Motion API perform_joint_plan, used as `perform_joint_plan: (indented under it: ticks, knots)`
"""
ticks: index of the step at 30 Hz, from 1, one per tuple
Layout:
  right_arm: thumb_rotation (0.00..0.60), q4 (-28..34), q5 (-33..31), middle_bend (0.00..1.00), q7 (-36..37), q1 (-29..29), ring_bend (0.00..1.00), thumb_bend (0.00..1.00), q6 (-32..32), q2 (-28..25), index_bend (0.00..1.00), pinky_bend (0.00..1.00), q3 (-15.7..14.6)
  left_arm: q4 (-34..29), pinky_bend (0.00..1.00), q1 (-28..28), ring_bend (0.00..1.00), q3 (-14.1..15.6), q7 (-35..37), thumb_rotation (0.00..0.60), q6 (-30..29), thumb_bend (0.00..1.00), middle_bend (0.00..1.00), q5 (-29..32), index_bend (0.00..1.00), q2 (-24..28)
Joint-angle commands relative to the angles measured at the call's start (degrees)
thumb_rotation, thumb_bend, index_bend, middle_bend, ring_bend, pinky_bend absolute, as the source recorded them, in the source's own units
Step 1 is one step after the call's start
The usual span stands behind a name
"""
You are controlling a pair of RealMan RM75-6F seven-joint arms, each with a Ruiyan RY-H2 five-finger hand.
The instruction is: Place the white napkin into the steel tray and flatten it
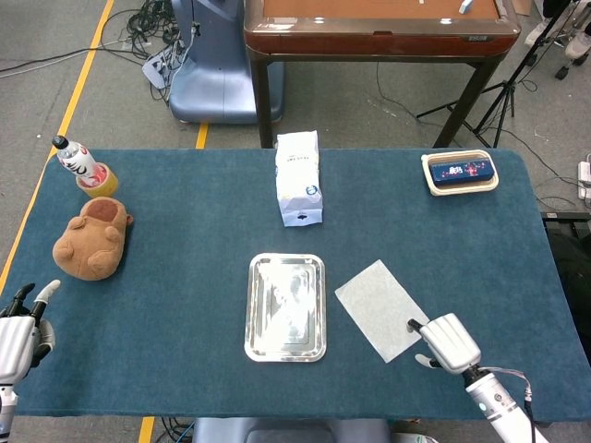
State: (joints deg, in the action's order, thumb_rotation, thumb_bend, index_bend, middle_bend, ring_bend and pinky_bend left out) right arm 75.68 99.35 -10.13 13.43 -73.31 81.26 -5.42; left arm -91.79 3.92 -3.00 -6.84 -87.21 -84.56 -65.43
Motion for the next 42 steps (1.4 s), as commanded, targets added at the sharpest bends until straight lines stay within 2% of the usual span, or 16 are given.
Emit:
perform_joint_plan:
  ticks: [1, 27, 42]
  knots:
    - [0.6, -1.03, 0.19, 1.0, -0.33, 0.15, 1.0, 0.0, 0.04, 0.81, 0.44, 1.0, -0.21, 0.01, 0.34, 0.0, 0.11, -0.07, 0.07, 0.6, 0.05, 0.0, 0.14, 0.11, 0.15, 0.04]
    - [0.6, -7.15, -1.66, 1.0, -0.04, 0.9, 1.0, 0.0, 0.67, 6.14, 0.43, 1.0, 0.12, -0.48, 0.34, -0.34, 0.11, -0.14, 0.6, 0.6, -0.3, 0.0, 0.14, 0.07, 0.15, 0.65]
    - [0.6, -8.12, -3.4, 1.0, 1.73, 1.88, 1.0, 0.0, 1.63, 7.36, 0.43, 1.0, 0.91, -0.76, 0.34, -0.4, 0.11, -0.21, 0.52, 0.6, -0.19, 0.0, 0.14, 0.29, 0.15, 0.82]
